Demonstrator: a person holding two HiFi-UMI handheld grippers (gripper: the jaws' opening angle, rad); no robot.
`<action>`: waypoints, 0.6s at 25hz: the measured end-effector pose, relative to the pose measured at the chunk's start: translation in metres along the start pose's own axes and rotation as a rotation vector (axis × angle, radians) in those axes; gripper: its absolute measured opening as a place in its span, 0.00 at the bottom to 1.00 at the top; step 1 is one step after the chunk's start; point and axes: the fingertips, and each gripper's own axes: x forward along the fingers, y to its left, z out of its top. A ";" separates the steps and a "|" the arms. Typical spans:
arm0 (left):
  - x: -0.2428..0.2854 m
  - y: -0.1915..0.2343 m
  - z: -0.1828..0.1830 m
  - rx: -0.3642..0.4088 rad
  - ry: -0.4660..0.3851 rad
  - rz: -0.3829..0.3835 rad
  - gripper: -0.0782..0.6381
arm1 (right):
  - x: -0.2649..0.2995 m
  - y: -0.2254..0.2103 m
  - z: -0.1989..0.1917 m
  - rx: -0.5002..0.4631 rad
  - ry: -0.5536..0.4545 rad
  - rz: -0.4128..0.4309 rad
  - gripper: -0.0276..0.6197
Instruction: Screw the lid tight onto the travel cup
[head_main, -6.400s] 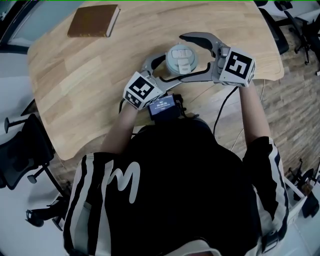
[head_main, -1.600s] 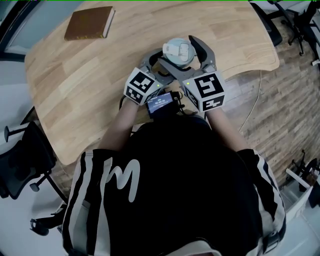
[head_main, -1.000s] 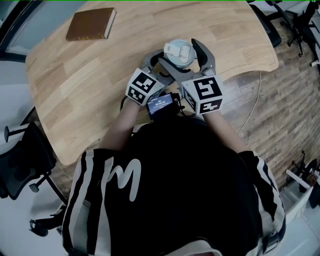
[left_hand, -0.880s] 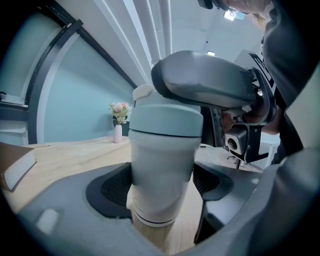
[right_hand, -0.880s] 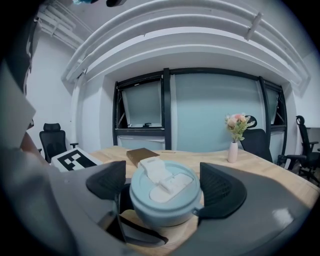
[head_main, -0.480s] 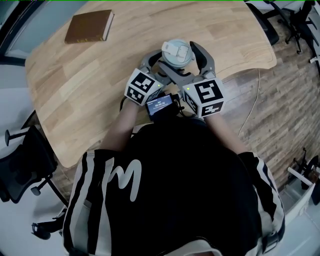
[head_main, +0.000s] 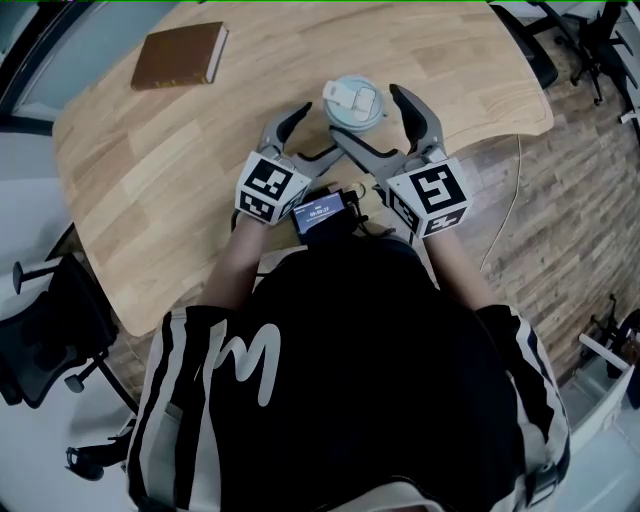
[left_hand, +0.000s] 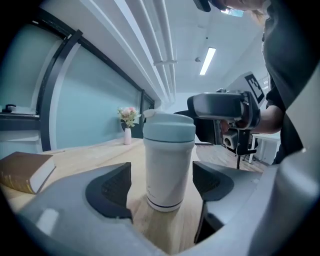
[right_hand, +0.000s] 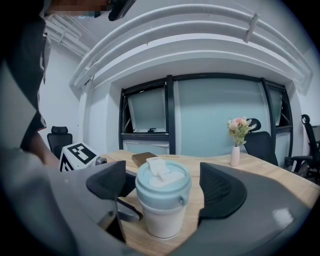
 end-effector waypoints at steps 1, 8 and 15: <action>-0.005 0.000 0.003 0.003 -0.007 0.006 0.65 | -0.002 0.000 0.001 -0.004 -0.006 0.008 0.73; -0.035 -0.005 0.030 0.018 -0.065 0.047 0.65 | -0.023 -0.004 0.014 0.015 -0.049 0.013 0.73; -0.062 -0.023 0.052 0.042 -0.111 0.066 0.65 | -0.043 0.005 0.024 0.002 -0.081 0.006 0.70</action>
